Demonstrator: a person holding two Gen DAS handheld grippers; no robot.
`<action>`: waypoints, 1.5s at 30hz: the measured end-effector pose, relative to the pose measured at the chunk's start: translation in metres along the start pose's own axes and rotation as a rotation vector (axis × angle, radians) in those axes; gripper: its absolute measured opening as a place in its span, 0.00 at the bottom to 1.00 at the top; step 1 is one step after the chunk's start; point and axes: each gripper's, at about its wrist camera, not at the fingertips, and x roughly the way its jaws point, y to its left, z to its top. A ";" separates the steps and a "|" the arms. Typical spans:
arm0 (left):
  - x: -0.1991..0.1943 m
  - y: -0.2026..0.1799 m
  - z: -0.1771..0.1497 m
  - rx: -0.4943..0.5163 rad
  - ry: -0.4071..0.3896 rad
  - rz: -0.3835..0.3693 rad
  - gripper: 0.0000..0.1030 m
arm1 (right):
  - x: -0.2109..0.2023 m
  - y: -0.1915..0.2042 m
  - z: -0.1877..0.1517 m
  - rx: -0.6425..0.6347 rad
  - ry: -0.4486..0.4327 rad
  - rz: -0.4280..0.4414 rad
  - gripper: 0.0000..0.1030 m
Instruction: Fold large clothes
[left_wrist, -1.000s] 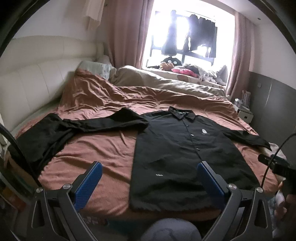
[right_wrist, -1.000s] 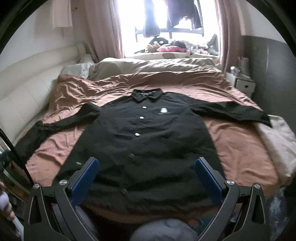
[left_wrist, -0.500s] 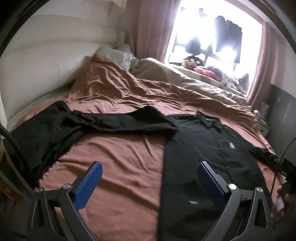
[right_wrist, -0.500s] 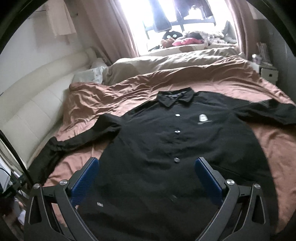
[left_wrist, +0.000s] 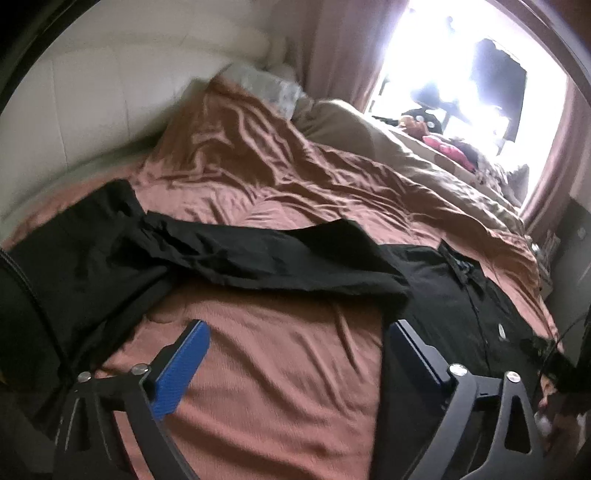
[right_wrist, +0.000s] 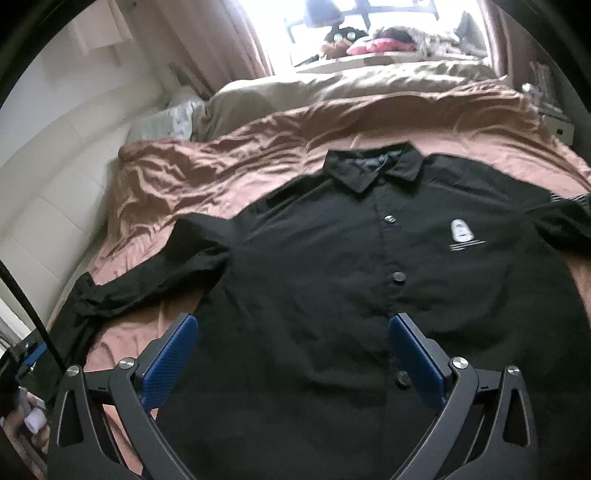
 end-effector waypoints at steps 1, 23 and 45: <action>0.008 0.006 0.003 -0.014 0.009 -0.001 0.89 | 0.003 0.001 0.004 -0.001 0.005 0.004 1.00; 0.170 0.091 0.035 -0.297 0.160 0.091 0.16 | 0.146 0.016 0.062 0.045 0.175 0.057 0.41; 0.089 0.015 0.123 -0.129 -0.102 -0.136 0.03 | 0.283 0.043 0.094 0.125 0.315 0.157 0.25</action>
